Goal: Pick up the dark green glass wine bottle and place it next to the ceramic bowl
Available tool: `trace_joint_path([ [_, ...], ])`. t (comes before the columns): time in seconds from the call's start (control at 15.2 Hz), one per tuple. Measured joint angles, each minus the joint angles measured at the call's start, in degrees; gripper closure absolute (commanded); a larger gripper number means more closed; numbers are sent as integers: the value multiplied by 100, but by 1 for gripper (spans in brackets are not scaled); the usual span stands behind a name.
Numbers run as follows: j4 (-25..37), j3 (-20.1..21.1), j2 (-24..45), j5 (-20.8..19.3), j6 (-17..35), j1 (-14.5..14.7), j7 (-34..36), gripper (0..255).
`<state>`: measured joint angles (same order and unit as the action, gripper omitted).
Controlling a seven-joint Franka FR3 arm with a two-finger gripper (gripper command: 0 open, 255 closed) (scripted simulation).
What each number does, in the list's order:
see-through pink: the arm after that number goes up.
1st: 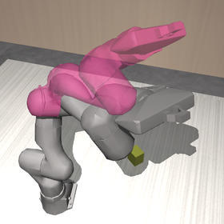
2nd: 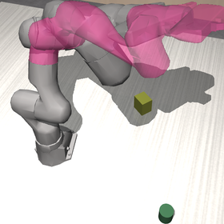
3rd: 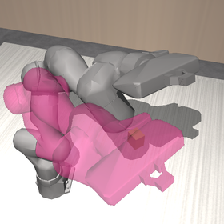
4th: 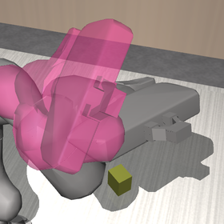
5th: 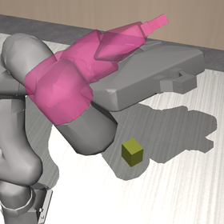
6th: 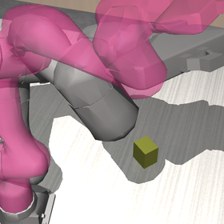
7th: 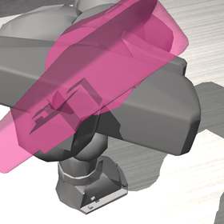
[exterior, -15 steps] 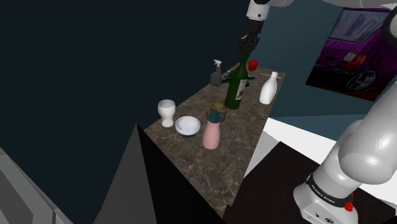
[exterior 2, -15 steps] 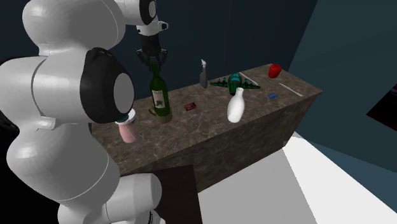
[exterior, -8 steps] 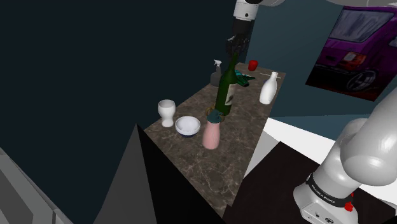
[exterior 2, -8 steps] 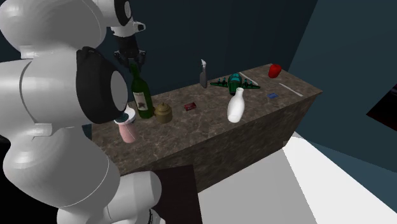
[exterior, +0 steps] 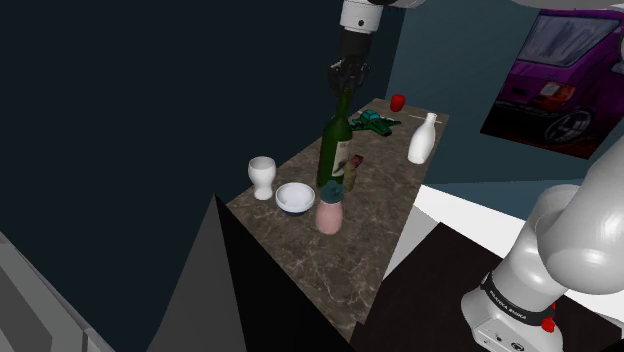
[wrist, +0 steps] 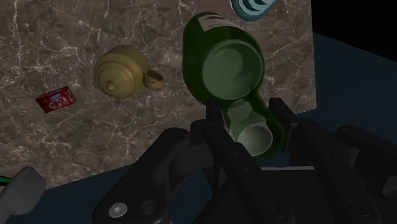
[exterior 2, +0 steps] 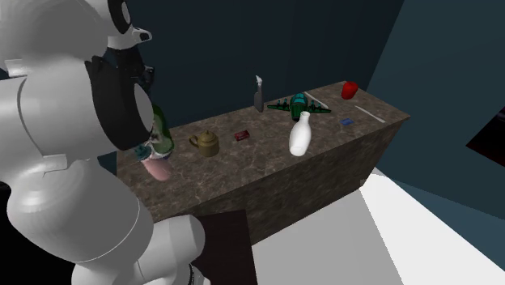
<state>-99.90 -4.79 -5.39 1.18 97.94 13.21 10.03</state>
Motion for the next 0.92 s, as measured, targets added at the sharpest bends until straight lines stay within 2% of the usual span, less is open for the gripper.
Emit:
trace_joint_path([
  [0.59, 491, 632, 450, -27, -21, 548, 1183, 255],
  [0.79, 861, 815, 710, -64, -125, 732, 1554, 255],
  [0.92, 807, 859, 760, -73, -21, 779, 1647, 255],
])
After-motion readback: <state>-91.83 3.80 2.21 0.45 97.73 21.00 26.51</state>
